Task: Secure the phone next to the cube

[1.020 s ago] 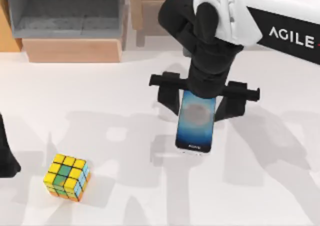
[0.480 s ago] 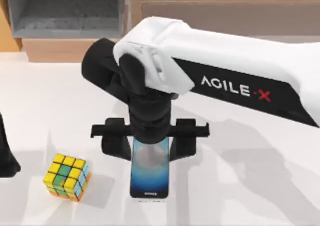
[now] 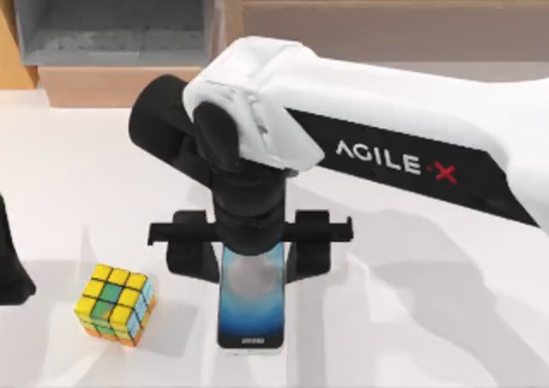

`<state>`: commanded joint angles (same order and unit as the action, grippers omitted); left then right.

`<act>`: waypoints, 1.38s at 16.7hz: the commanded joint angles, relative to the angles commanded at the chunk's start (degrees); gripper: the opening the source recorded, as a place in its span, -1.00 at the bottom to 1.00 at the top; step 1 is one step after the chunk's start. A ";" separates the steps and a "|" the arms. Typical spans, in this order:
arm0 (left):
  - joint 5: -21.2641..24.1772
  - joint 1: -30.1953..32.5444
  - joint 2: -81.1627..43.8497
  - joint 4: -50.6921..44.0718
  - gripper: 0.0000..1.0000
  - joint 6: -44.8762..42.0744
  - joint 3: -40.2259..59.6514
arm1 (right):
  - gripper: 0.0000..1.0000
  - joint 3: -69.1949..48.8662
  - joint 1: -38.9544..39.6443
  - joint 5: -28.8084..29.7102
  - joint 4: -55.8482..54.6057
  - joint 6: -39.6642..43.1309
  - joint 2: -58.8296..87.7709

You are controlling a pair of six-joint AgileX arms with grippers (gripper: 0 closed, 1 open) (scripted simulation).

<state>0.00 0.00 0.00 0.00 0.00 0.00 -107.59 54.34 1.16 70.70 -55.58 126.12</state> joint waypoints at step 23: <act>0.00 0.00 0.00 0.00 1.00 0.00 0.00 | -1.00 5.82 0.07 -0.30 -9.73 -0.16 0.27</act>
<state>0.00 0.00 0.00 0.00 0.00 0.00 -101.77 54.41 0.86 60.97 -55.74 126.39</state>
